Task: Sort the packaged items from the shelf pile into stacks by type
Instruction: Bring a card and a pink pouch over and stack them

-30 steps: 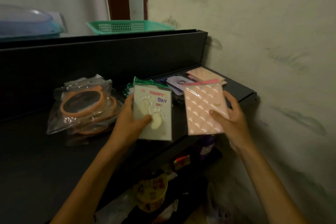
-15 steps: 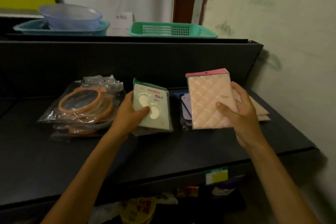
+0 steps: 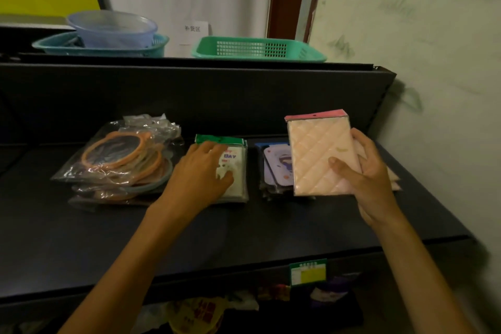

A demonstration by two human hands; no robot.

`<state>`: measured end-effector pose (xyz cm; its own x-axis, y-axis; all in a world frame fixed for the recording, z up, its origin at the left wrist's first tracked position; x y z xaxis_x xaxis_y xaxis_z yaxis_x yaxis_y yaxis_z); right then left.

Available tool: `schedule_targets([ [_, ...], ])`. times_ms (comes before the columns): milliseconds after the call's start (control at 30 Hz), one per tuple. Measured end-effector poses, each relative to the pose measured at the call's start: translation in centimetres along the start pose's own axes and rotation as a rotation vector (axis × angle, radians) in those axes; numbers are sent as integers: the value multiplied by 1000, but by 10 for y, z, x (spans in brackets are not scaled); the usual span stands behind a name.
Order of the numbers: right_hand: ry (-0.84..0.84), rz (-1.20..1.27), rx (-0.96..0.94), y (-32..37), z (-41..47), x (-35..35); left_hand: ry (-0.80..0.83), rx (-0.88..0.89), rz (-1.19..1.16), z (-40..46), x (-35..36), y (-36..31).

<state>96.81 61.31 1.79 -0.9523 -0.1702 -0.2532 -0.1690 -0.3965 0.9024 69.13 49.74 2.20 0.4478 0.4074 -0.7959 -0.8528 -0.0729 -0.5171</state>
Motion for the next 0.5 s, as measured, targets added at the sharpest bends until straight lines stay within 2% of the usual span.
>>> schedule_targets([
  [300,-205,-80,146,-28,-14,-85,61,175,19,16,37,-72],
  [500,-183,-74,201,-57,11,-117,78,168,-2,36,64,-106],
])
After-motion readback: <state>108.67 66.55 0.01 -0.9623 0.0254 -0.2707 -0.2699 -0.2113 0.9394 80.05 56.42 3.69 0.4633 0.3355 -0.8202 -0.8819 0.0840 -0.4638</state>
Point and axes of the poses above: each hand's wrist, its own z-axis towards the middle knuckle, its own x-axis out of the palm, y = z × x, the point moved 7 cm from there along z, towards the middle knuckle, and after that the axes turned 12 degrees about -z, right-handed, at the moved point
